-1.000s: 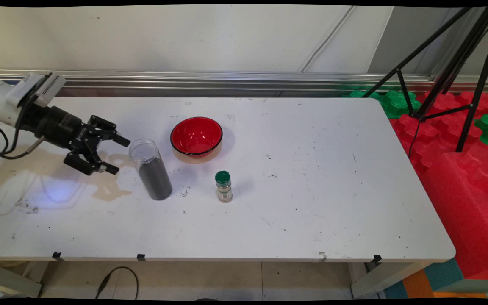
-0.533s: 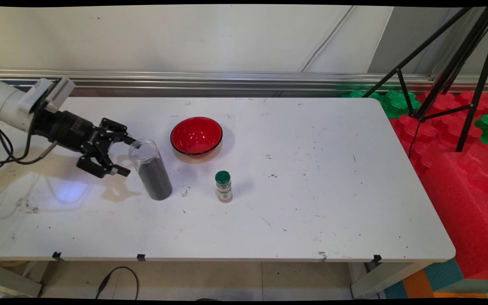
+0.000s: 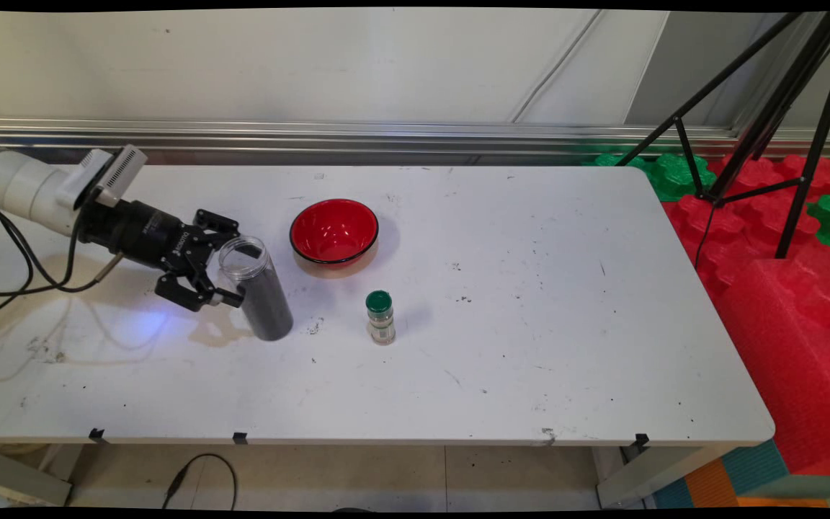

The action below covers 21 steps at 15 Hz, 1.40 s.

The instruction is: Pick up the black seasoning powder from the table

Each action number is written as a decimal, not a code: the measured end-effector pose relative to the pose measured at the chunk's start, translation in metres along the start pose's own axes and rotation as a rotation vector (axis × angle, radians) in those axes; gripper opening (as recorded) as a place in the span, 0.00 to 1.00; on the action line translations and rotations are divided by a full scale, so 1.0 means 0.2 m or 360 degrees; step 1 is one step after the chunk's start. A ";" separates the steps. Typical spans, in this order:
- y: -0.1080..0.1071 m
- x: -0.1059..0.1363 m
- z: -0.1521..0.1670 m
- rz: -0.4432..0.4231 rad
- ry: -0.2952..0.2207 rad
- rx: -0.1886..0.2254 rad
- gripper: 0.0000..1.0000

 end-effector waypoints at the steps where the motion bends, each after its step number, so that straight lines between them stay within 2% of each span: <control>1: 0.00 -0.01 0.02 0.0007 0.0015 -0.0004 1.00; 9: -0.01 -0.06 0.12 0.0034 0.0110 -0.0020 1.00; 21: -0.02 -0.08 0.18 0.0029 0.0185 -0.0022 1.00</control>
